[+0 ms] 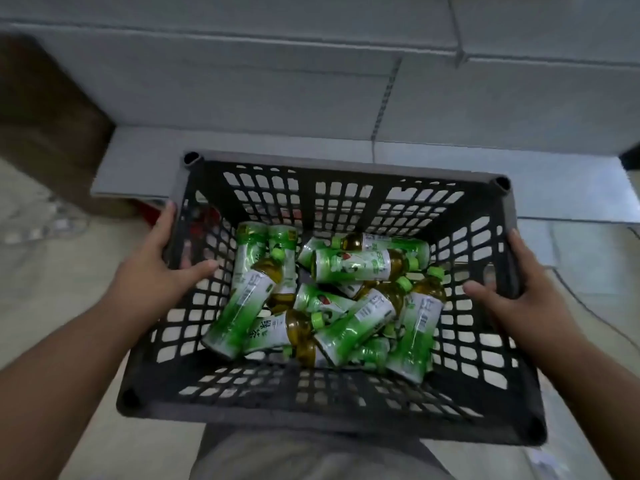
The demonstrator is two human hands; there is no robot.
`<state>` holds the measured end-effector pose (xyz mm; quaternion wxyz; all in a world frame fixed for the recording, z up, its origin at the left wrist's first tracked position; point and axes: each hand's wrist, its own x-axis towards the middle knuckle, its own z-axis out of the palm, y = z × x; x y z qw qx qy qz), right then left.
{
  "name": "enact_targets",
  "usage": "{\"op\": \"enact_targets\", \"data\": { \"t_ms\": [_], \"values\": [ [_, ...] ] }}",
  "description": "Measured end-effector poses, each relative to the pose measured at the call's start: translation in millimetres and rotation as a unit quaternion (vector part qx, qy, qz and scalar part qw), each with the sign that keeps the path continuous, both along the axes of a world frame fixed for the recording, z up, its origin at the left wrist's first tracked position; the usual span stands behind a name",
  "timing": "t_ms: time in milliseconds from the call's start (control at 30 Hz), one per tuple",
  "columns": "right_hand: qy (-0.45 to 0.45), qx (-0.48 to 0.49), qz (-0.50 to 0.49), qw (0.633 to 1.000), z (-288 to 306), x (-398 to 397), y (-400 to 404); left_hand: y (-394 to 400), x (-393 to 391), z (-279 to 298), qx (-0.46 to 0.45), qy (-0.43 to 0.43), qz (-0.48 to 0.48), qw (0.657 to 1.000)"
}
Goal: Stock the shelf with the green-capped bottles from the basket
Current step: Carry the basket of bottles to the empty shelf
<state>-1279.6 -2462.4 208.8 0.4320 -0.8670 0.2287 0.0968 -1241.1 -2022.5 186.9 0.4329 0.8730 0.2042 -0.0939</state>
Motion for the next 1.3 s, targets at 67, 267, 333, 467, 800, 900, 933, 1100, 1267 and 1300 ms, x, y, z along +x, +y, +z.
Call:
{"op": "enact_targets", "data": {
  "t_ms": [67, 267, 333, 467, 800, 900, 933, 1100, 1267, 1300],
  "values": [
    [0.002, 0.01, 0.062, 0.998, -7.6, 23.9, 2.2, 8.3, -30.5, -8.7, 0.006, 0.004, 0.046, 0.999],
    [0.043, 0.02, 0.232, 0.972, -41.2, 79.5, 51.4, 31.6, -119.5, -39.0, 0.009, 0.009, 0.191, 0.981],
    [0.058, 0.018, 0.292, 0.954, -59.7, 96.4, 76.5, 38.3, -146.6, -54.2, 0.005, 0.018, 0.232, 0.972],
    [0.074, 0.035, 0.388, 0.918, -105.9, 116.3, 132.0, 41.1, -201.2, -94.1, -0.009, 0.044, 0.314, 0.948],
    [0.074, 0.043, 0.54, 0.838, -277.3, 148.3, 210.2, -26.0, -271.7, -245.8, -0.004, 0.081, 0.529, 0.845],
    [0.08, 0.032, 0.573, 0.815, -349.8, 163.1, 216.8, -57.4, -278.3, -315.1, -0.009, 0.067, 0.571, 0.818],
    [0.082, 0.028, 0.582, 0.809, -375.3, 167.8, 216.4, -68.3, -280.1, -341.3, -0.014, 0.064, 0.585, 0.808],
    [0.069, 0.023, 0.625, 0.778, -488.0, 176.1, 215.3, -129.1, -286.3, -470.3, -0.028, 0.054, 0.633, 0.772],
    [0.086, 0.001, 0.674, 0.734, -556.8, 179.1, 214.1, -184.2, -296.0, -558.5, -0.026, 0.038, 0.662, 0.748],
    [0.083, 0.0, 0.683, 0.726, -564.7, 179.9, 213.9, -193.3, -299.5, -569.5, -0.023, 0.036, 0.67, 0.741]
  ]
}}
